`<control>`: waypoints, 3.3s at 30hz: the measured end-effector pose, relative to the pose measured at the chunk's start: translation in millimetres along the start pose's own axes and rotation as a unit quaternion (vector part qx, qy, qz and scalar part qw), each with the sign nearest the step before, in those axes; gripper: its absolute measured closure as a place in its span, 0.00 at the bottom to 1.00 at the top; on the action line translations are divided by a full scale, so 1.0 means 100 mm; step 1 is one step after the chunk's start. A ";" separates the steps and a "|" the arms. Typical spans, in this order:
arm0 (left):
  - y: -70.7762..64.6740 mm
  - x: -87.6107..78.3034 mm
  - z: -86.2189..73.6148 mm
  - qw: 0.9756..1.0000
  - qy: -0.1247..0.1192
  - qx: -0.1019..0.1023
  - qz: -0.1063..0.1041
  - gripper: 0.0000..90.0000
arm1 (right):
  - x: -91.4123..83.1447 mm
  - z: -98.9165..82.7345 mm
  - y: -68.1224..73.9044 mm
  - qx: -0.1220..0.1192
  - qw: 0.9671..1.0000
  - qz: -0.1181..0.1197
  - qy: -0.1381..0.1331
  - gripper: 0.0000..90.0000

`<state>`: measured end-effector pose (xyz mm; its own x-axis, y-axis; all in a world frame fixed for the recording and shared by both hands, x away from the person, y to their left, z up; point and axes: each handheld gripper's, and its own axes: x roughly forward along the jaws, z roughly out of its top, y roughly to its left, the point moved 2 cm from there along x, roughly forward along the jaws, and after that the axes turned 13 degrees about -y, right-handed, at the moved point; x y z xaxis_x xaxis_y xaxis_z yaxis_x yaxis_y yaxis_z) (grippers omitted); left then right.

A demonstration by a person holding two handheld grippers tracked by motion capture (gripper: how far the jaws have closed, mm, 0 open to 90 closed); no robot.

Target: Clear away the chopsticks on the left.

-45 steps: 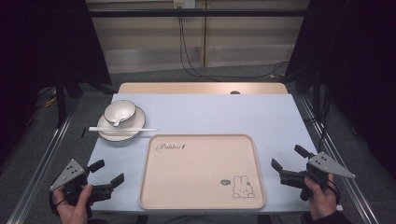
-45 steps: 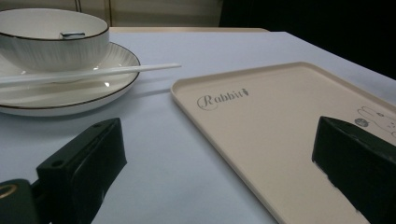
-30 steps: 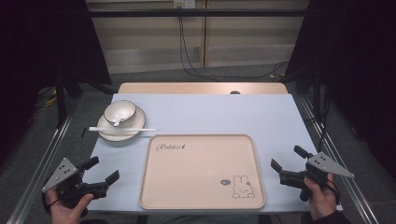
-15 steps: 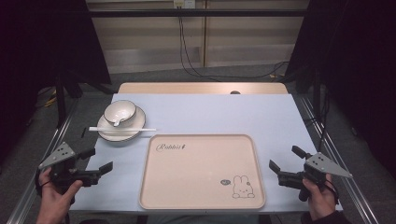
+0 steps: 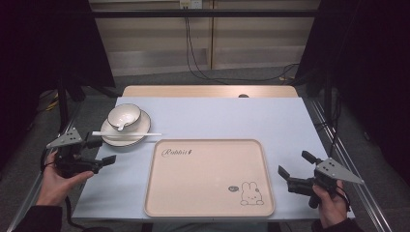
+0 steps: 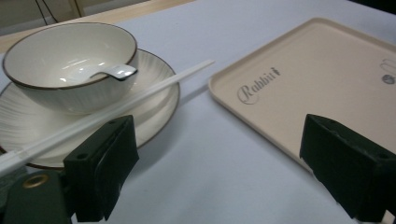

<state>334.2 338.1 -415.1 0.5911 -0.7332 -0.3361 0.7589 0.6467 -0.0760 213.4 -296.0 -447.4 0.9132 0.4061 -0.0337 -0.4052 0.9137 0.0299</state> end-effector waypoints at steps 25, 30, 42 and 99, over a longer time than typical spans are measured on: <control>0.73 0.42 -0.10 0.993 0.059 0.099 -0.035 0.55 | 0.01 -0.01 0.01 0.001 1.000 0.006 0.004 0.01; 0.84 0.50 -0.13 0.991 0.071 0.110 -0.038 0.57 | 0.00 -0.01 0.00 -0.002 1.000 0.008 0.002 0.01; 0.92 0.61 -0.16 0.985 0.102 0.134 -0.033 0.65 | -0.01 -0.01 0.00 -0.003 1.000 0.008 0.004 0.01; 0.41 0.57 -0.01 0.988 0.099 0.055 -0.101 0.94 | -0.01 -0.01 0.03 0.007 1.000 0.015 0.002 0.01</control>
<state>398.3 323.0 -438.4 0.3669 -0.7830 -0.5023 0.8878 0.4560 -0.0624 211.3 -294.2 -447.8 0.9006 0.4331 -0.0370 -0.4315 0.9010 0.0440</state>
